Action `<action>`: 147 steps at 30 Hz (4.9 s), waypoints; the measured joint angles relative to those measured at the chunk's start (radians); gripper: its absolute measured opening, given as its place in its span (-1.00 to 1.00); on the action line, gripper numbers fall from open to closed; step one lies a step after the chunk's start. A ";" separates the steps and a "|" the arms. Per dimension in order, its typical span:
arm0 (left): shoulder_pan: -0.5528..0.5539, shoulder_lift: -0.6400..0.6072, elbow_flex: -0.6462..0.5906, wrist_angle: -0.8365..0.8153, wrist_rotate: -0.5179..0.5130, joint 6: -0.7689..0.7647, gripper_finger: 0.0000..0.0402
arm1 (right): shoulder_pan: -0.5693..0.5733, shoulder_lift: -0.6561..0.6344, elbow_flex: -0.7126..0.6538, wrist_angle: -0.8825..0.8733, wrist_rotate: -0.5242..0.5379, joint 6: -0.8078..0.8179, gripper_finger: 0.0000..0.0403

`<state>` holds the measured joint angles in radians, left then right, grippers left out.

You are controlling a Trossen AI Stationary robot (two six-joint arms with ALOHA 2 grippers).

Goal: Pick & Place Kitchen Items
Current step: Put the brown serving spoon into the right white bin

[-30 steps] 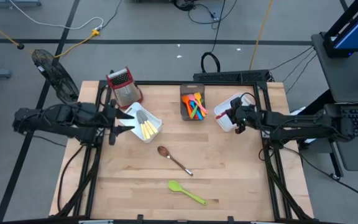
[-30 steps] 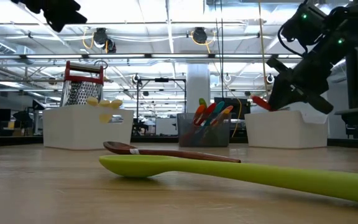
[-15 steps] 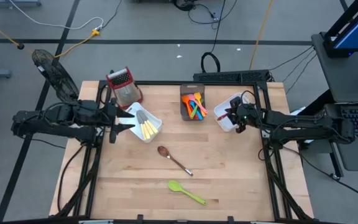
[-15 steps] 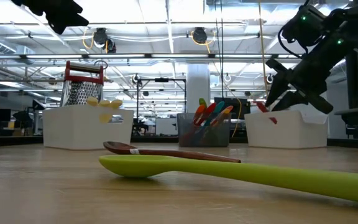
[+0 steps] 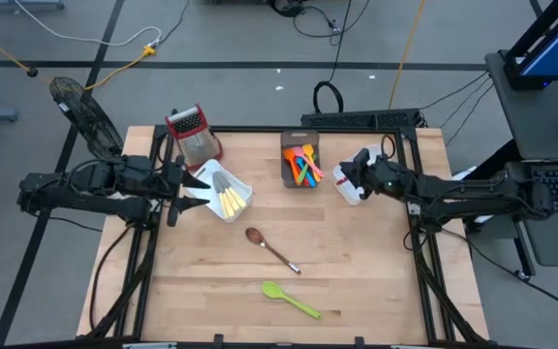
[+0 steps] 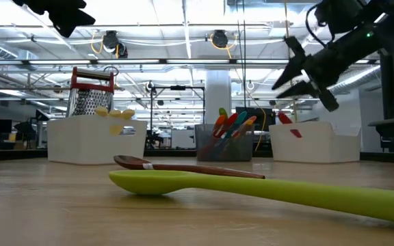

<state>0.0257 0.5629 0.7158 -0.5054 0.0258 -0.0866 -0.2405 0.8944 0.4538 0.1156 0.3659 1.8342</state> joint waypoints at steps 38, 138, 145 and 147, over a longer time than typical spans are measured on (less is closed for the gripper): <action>-0.124 0.228 -0.002 0.272 -0.283 -0.536 0.00 | 0.270 0.015 0.002 0.595 -0.292 -0.730 -0.98; -0.773 0.644 0.439 -0.521 -0.796 -1.126 0.00 | 0.538 0.715 0.755 0.072 -0.415 -1.547 -0.79; -0.818 0.570 0.328 -0.515 -0.804 -1.181 0.00 | 0.560 0.791 0.821 -0.036 -0.317 -1.548 -0.46; -0.827 0.540 0.283 -0.487 -0.794 -1.183 0.00 | 0.566 0.813 0.832 -0.070 -0.284 -1.542 -0.37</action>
<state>-0.8009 1.1029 0.9990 -0.9919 -0.7681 -1.2697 0.3257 1.7069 1.2853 0.0453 0.0823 0.2923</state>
